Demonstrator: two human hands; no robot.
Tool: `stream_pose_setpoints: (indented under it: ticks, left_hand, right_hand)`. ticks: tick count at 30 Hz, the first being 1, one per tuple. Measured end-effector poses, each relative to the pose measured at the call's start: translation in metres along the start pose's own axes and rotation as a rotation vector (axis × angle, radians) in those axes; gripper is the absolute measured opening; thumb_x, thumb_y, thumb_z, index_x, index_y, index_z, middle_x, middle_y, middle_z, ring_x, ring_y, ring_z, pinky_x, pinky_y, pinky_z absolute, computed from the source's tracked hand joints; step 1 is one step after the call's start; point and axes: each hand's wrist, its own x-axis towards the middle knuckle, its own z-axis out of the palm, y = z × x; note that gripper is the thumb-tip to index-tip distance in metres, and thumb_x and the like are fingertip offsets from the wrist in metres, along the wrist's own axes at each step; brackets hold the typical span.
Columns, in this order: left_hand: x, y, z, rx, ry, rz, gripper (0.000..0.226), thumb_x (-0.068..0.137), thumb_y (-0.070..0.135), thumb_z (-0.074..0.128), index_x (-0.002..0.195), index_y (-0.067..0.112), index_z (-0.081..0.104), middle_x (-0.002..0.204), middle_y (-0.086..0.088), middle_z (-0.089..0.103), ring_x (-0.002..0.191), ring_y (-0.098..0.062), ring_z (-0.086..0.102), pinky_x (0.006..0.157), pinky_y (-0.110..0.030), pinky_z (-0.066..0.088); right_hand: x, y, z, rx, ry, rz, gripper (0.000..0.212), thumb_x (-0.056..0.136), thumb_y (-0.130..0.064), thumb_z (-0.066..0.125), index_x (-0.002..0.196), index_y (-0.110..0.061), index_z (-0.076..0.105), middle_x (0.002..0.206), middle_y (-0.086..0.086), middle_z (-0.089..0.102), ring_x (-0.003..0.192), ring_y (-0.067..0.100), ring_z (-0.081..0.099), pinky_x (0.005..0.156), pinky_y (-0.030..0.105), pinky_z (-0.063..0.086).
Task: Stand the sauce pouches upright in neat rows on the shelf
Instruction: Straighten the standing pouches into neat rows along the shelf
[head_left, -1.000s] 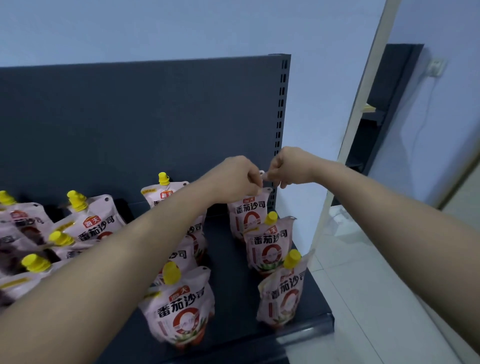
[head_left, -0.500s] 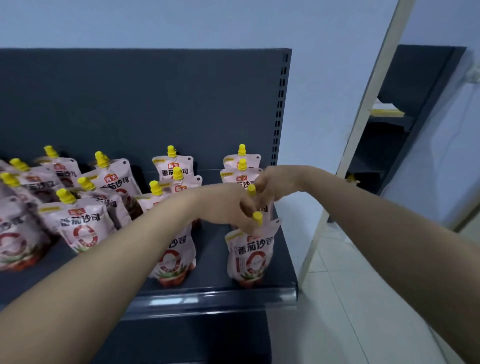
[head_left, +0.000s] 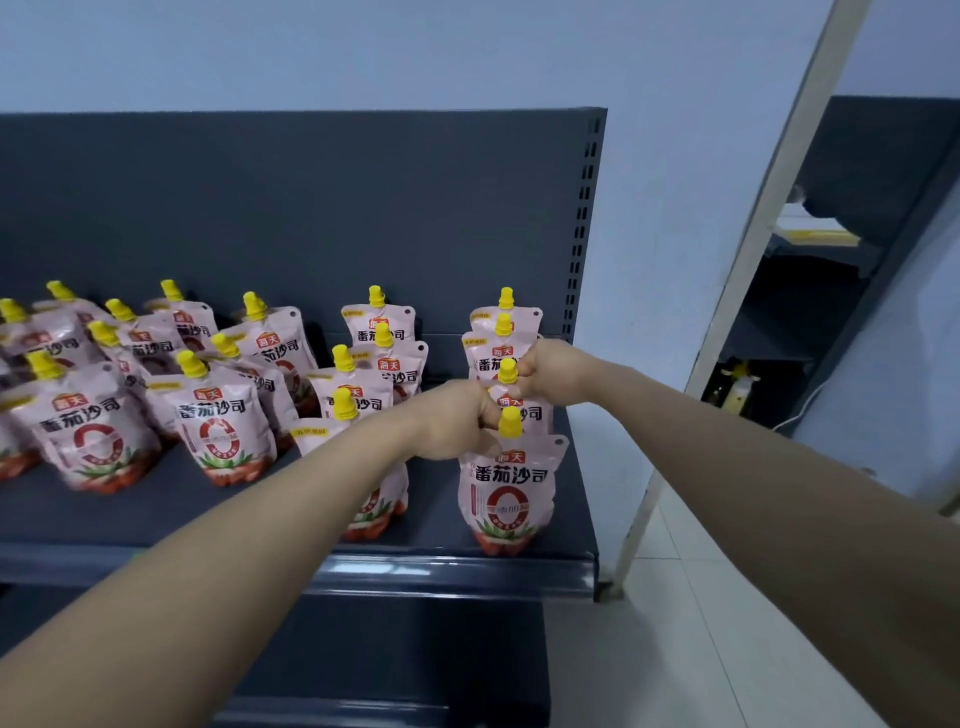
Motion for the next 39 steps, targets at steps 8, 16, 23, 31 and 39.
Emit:
stream_pose_setpoints:
  ticks: [8, 16, 23, 31, 39]
  left_hand:
    - [-0.006, -0.007, -0.008, 0.047, -0.070, 0.052, 0.020, 0.084, 0.017, 0.066, 0.103, 0.012, 0.072, 0.099, -0.006, 0.072, 0.094, -0.027, 0.066, 0.087, -0.042, 0.054]
    - [-0.025, -0.013, -0.041, -0.076, -0.178, 0.087, 0.043, 0.085, 0.001, 0.057, 0.123, 0.020, 0.063, 0.121, 0.005, 0.067, 0.107, -0.010, 0.063, 0.095, -0.027, 0.052]
    - [-0.039, -0.027, -0.070, -0.189, 0.000, 0.060, 0.041, 0.086, -0.009, 0.047, 0.114, 0.016, 0.065, 0.089, 0.009, 0.065, 0.087, -0.003, 0.061, 0.063, -0.006, 0.047]
    - [-0.066, -0.069, -0.094, -0.277, 0.354, 0.006, 0.021, 0.092, 0.025, 0.057, 0.092, 0.007, 0.069, 0.079, 0.011, 0.066, 0.078, -0.012, 0.063, 0.070, -0.027, 0.055]
    - [-0.080, -0.120, -0.063, -0.217, 0.054, -0.118, 0.015, 0.074, 0.017, 0.078, 0.082, 0.009, 0.069, 0.080, -0.004, 0.064, 0.074, -0.012, 0.056, 0.071, -0.025, 0.046]
  right_hand:
    - [-0.002, -0.012, -0.004, 0.035, 0.011, 0.071, 0.032, 0.094, -0.024, 0.055, 0.110, 0.003, 0.066, 0.096, 0.016, 0.061, 0.086, 0.021, 0.050, 0.080, 0.030, 0.042]
    - [0.003, -0.018, -0.006, -0.039, -0.022, 0.155, 0.008, 0.092, -0.022, 0.059, 0.092, -0.014, 0.057, 0.084, 0.004, 0.056, 0.085, 0.021, 0.052, 0.054, 0.018, 0.037]
    - [0.000, -0.029, -0.020, -0.199, -0.185, 0.158, 0.020, 0.089, -0.010, 0.061, 0.107, -0.005, 0.066, 0.108, 0.011, 0.066, 0.099, 0.026, 0.066, 0.090, 0.035, 0.057]
    - [0.007, -0.080, -0.056, 0.093, 0.087, 0.061, 0.036, 0.088, 0.005, 0.051, 0.116, -0.010, 0.068, 0.116, 0.004, 0.069, 0.106, 0.019, 0.063, 0.094, 0.030, 0.051]
    - [0.053, -0.141, -0.007, 0.009, -0.021, -0.050, 0.038, 0.086, -0.013, 0.068, 0.123, -0.006, 0.063, 0.125, 0.008, 0.065, 0.117, 0.024, 0.059, 0.103, 0.031, 0.045]
